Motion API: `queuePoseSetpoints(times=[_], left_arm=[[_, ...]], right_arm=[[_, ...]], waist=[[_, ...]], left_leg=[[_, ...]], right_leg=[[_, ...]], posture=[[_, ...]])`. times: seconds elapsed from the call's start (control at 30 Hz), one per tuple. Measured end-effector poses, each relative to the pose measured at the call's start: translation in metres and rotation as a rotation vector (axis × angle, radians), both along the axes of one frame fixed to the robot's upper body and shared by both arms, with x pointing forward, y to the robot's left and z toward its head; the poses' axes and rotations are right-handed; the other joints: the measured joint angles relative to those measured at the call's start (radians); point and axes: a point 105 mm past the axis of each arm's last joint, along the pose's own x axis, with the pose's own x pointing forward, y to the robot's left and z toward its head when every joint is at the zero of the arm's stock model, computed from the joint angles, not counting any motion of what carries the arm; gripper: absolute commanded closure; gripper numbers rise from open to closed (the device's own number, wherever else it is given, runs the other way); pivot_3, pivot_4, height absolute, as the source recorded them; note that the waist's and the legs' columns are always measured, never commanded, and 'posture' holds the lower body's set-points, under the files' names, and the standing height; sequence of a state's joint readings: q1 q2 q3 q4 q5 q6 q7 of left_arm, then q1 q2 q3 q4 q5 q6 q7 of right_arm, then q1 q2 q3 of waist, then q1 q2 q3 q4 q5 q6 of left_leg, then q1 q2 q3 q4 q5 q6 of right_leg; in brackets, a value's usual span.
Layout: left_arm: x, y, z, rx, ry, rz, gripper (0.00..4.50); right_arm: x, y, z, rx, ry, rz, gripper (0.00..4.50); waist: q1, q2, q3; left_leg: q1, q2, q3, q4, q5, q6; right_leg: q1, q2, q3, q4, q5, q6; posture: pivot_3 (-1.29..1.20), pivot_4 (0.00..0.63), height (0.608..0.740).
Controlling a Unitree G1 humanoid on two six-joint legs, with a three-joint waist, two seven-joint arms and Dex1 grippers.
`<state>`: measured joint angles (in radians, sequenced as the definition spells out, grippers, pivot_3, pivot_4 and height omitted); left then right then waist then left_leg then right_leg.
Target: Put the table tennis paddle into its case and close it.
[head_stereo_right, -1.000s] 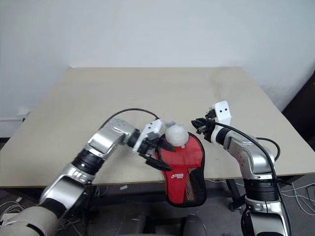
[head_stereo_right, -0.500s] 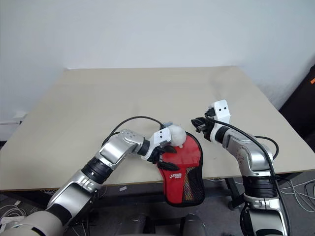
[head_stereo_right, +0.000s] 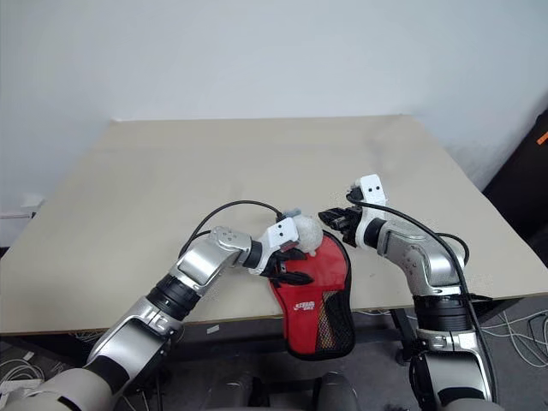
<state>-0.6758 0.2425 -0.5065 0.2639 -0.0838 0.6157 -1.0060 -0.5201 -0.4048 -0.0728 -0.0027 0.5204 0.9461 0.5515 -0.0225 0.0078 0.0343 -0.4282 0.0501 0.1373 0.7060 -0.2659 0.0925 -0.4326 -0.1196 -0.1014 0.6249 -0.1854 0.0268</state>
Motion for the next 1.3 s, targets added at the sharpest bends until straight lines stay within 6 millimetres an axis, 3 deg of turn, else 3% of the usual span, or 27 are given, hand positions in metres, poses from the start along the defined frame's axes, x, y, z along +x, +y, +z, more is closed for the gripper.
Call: queuePoseSetpoints(times=[0.13,0.33,0.73,0.83,1.03,1.13,1.3], left_arm=[[-0.002,0.005,-0.001,0.006,-0.007,-0.007,1.29],[-0.004,0.005,-0.001,0.004,-0.008,-0.010,1.29],[-0.004,0.005,-0.001,0.005,-0.008,-0.007,1.29],[-0.003,0.004,-0.002,0.005,-0.007,-0.004,1.29],[-0.002,0.003,-0.002,0.006,-0.003,-0.004,1.29],[-0.002,0.002,-0.002,0.007,-0.002,-0.004,1.29],[-0.001,0.001,-0.002,0.011,0.005,-0.001,1.29]], right_arm=[[-0.001,0.003,-0.004,0.036,0.062,0.027,0.79],[0.003,0.012,-0.023,0.081,0.226,0.029,0.79],[-0.004,0.031,-0.027,0.168,0.369,0.110,0.79],[-0.005,0.031,-0.027,0.166,0.375,0.115,1.42],[-0.005,0.035,-0.022,0.131,0.302,0.128,3.40],[-0.008,0.033,-0.023,0.110,0.255,0.128,4.17],[-0.006,0.028,-0.020,0.056,0.199,0.116,4.41]], waist=[[0.000,0.000,0.000],[0.000,0.001,-0.001],[0.000,0.002,-0.002],[0.000,0.003,-0.003],[0.001,0.003,-0.003],[0.002,0.003,-0.003],[0.003,0.003,-0.003]], left_leg=[[0.000,0.000,0.000,0.000,-0.001,-0.001],[0.000,0.000,0.000,0.000,-0.001,-0.001],[0.000,0.000,0.001,0.000,-0.001,-0.002],[0.000,0.000,0.001,0.000,-0.001,-0.002],[0.000,0.000,0.000,0.000,-0.001,-0.002],[0.000,0.000,0.000,0.000,-0.001,-0.002],[0.001,0.000,-0.001,0.000,-0.001,-0.002]], right_leg=[[0.000,0.000,0.000,0.000,0.000,0.000],[0.000,0.000,0.000,0.000,0.000,0.000],[0.000,0.000,0.000,0.000,0.000,0.000],[0.000,0.000,0.000,0.000,0.000,0.000],[0.001,-0.001,0.000,0.000,0.000,0.000],[0.001,-0.001,0.000,0.000,0.000,0.000],[0.002,-0.002,-0.001,0.000,0.000,0.000]], posture=[[0.00,0.000,0.724],[0.00,0.000,0.724],[0.00,0.000,0.724],[0.00,0.000,0.724],[0.00,0.000,0.724],[0.00,0.000,0.724],[0.00,0.000,0.724]])
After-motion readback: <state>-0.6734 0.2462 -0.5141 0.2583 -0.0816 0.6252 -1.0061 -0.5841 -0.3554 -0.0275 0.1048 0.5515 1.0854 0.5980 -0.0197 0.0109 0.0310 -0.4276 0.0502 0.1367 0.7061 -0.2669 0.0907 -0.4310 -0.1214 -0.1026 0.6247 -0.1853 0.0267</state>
